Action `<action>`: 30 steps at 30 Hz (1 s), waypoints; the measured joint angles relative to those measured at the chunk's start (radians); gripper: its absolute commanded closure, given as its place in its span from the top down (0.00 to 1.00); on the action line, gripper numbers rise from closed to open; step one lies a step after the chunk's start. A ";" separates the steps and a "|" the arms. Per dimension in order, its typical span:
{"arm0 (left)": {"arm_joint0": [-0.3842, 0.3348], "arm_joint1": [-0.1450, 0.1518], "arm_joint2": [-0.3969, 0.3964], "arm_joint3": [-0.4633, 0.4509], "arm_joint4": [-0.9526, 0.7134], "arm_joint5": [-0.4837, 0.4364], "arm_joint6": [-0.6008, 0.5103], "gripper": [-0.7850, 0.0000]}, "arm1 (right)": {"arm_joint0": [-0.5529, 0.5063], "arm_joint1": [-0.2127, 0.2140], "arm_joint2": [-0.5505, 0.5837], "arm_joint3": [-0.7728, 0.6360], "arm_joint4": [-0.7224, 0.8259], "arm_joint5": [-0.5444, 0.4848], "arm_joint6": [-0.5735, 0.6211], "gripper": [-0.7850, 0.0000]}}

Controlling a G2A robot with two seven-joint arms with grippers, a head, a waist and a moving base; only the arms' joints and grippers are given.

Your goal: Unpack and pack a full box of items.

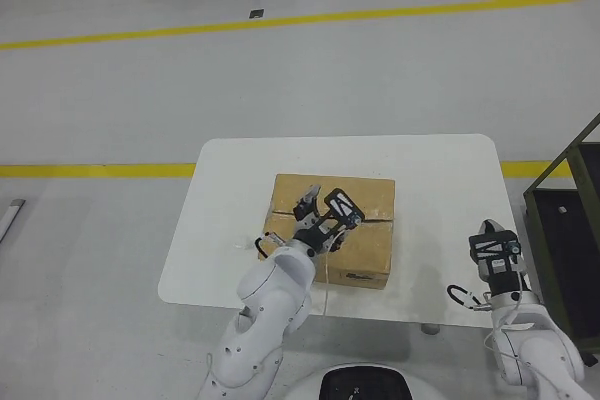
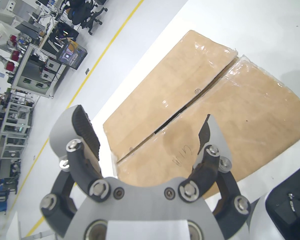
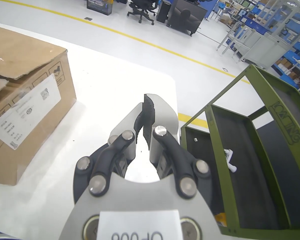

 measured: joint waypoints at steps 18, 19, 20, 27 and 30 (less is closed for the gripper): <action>-0.186 -0.043 0.123 0.316 0.145 0.031 -0.071 1.00 | -0.061 -0.001 -0.007 -0.005 -0.007 0.027 -0.026 0.00; -0.191 -0.044 0.124 0.324 0.151 0.036 -0.069 1.00 | -0.062 -0.001 -0.006 -0.007 -0.006 0.028 -0.027 0.00; -0.195 -0.046 0.126 0.332 0.158 0.042 -0.067 1.00 | -0.063 0.000 -0.004 -0.008 -0.005 0.028 -0.028 0.00; -0.217 -0.055 0.145 0.393 0.214 0.085 -0.017 0.89 | -0.067 0.000 0.003 -0.009 0.005 0.032 -0.030 0.00; -0.218 -0.058 0.147 0.413 0.224 0.108 0.019 0.36 | -0.067 0.000 0.003 -0.006 0.006 0.032 -0.030 0.00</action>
